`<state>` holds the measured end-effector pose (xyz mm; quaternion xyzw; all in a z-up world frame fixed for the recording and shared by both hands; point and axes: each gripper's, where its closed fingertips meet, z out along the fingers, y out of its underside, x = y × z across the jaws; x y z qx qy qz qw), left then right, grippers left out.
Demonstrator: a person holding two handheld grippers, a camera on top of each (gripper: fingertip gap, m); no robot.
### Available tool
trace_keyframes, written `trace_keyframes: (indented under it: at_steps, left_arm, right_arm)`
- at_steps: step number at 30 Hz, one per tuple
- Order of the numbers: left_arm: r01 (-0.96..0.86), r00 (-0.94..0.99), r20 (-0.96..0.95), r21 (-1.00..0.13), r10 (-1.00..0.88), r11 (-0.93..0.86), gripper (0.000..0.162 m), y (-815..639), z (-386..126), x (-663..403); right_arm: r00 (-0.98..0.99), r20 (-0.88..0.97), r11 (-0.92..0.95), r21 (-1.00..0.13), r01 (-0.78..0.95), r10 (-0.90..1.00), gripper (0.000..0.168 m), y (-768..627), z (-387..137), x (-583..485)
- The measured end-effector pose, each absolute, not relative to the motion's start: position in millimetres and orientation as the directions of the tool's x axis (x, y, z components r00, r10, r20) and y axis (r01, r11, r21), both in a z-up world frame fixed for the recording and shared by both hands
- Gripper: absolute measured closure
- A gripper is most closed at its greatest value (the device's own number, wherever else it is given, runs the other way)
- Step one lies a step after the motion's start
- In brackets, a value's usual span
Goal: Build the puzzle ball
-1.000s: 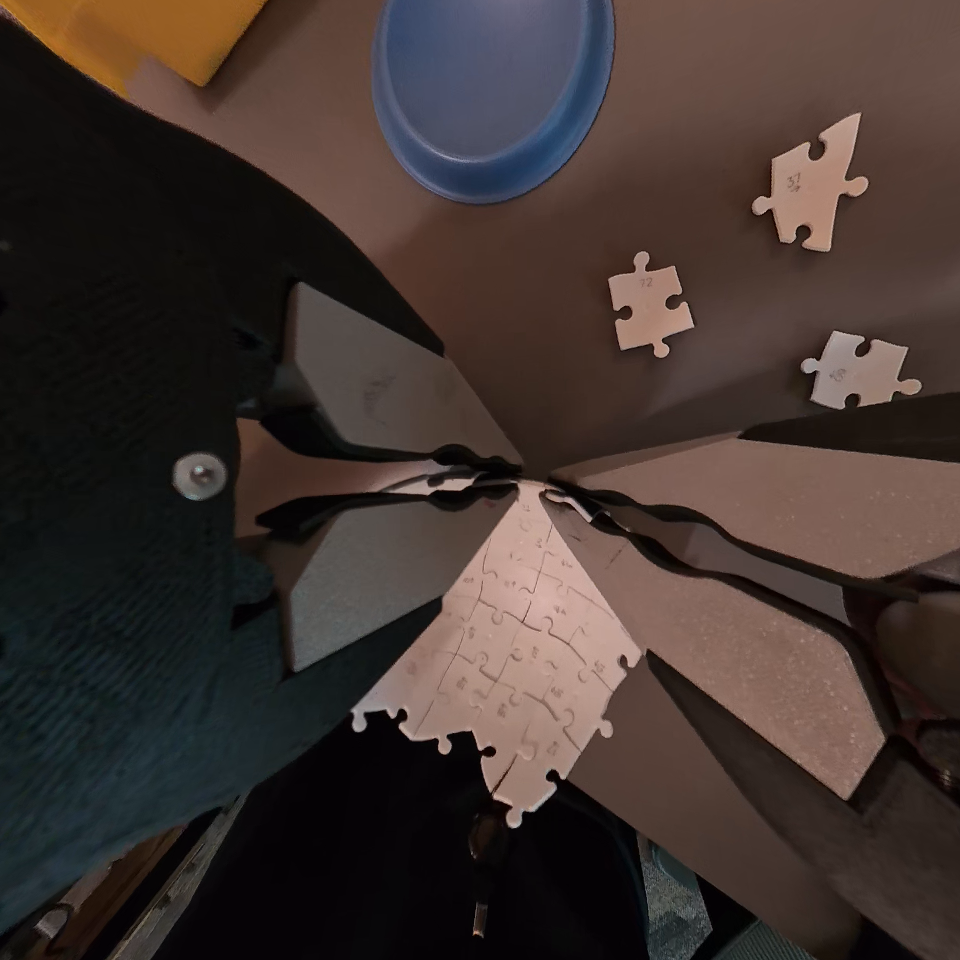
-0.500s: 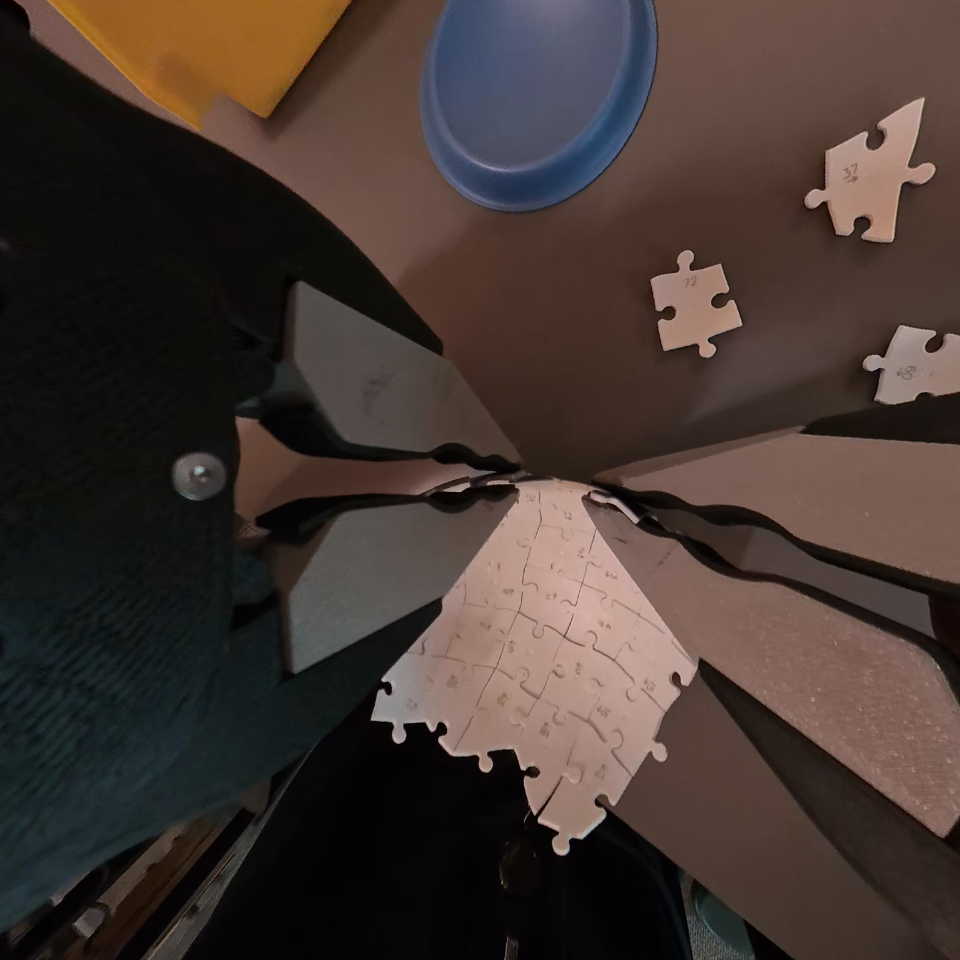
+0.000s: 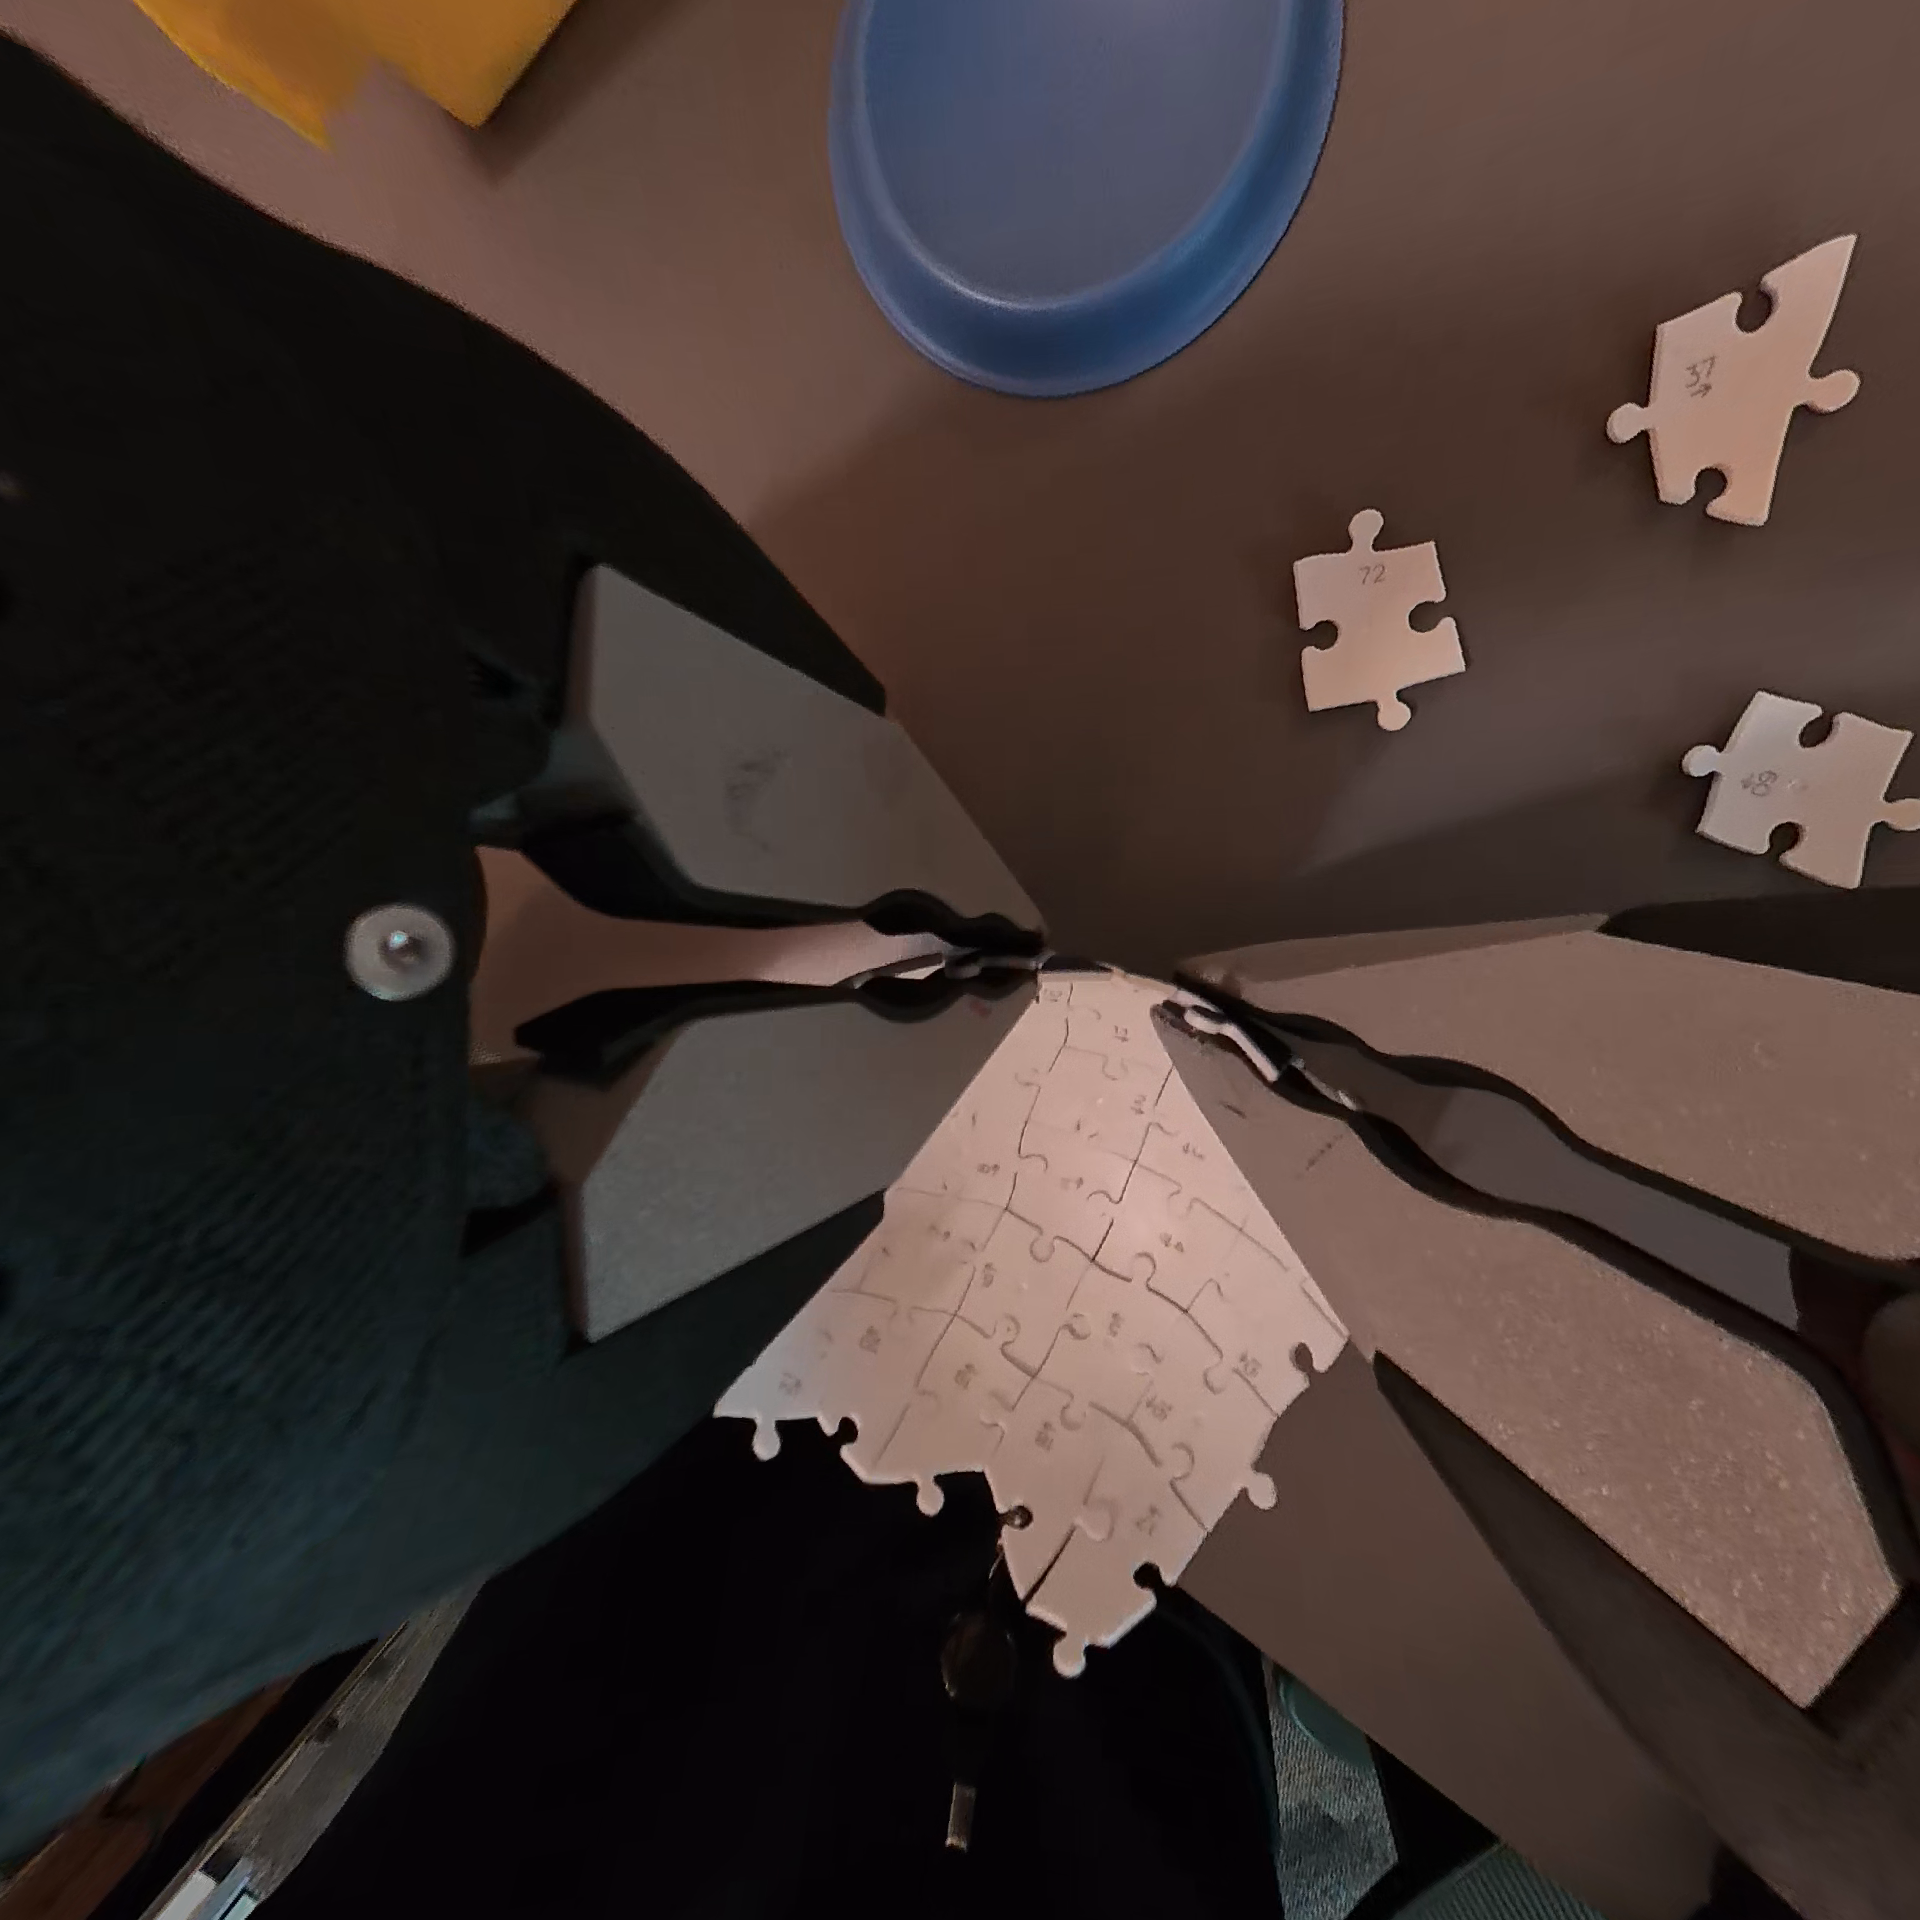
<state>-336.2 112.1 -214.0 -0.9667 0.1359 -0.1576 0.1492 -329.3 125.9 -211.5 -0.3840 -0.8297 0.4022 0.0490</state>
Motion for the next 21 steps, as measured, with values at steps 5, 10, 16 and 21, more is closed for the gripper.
trace_keyframes:
  at_steps: [5,10,16,21]
  left_arm:
    - [-0.218,0.916,0.258,-0.327,-0.309,-0.92,0.162,113.9,-214.8,-334.8]
    - [-0.218,0.924,0.234,-0.33,-0.304,-0.918,0.162,116.4,-213.4,-336.1]
    - [-0.212,0.925,0.223,-0.369,-0.307,-0.905,0.161,120.6,-209.7,-336.5]
    - [-0.216,0.921,0.23,-0.369,-0.314,-0.904,0.16,120.2,-208.8,-334.9]
  right_arm:
    - [-0.701,-0.221,0.385,-0.707,0.594,0.678,0.168,126.1,-211.8,-330.1]
    - [-0.698,-0.2,0.389,-0.711,0.586,0.688,0.168,128.1,-210.8,-332.0]
    - [-0.69,-0.194,0.383,-0.713,0.587,0.697,0.168,130.7,-209.7,-333.3]
    - [-0.693,-0.201,0.386,-0.708,0.591,0.692,0.168,130.1,-210.5,-332.0]
